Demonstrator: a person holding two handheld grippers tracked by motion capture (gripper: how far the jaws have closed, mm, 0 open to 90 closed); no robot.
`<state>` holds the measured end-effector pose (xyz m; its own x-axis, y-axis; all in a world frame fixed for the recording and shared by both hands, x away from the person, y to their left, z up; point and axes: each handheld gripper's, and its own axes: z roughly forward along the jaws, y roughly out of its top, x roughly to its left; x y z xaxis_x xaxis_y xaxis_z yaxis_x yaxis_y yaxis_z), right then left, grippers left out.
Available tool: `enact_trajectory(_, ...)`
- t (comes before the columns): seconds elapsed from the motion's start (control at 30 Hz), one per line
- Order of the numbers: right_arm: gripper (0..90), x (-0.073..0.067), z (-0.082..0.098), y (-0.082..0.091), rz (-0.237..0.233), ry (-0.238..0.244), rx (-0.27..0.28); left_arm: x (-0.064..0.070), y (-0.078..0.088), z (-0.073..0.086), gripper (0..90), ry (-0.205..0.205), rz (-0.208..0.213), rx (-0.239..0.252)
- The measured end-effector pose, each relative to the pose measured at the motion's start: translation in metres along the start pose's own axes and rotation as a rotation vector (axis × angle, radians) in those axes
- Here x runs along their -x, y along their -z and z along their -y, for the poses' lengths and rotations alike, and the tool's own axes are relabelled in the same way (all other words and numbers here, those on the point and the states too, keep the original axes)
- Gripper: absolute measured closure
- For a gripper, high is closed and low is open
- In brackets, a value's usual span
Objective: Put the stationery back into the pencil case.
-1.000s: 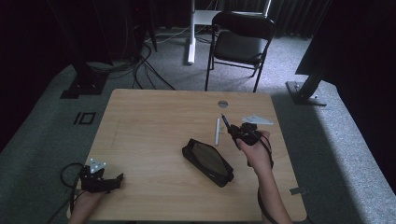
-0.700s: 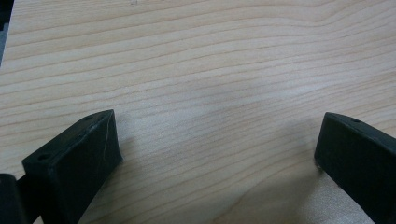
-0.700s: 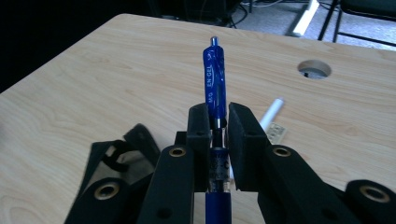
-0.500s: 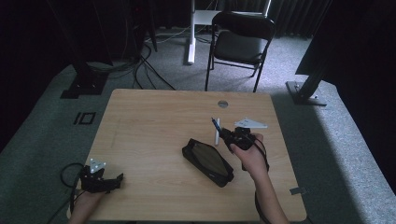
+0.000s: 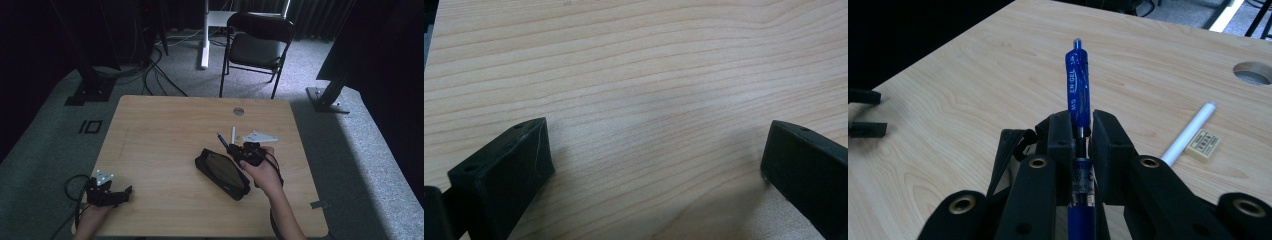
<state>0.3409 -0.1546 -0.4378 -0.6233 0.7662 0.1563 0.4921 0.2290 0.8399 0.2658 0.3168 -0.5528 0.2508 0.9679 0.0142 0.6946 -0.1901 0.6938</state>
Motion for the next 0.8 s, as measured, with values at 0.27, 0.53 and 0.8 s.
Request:
enact_trajectory(0.27,79.5,-0.009,0.002,-0.005,-0.037,0.056,-0.023,0.000,0.000,0.000,0.3,-0.002,0.000,-0.002)
enact_trajectory(0.53,79.5,-0.013,0.007,-0.011,-0.072,0.082,-0.069,0.000,0.000,0.000,0.4,0.001,0.000,0.000)
enact_trajectory(0.8,79.5,-0.016,0.012,-0.018,-0.079,0.100,-0.129,0.000,0.000,0.000,0.4,0.001,0.000,0.000)
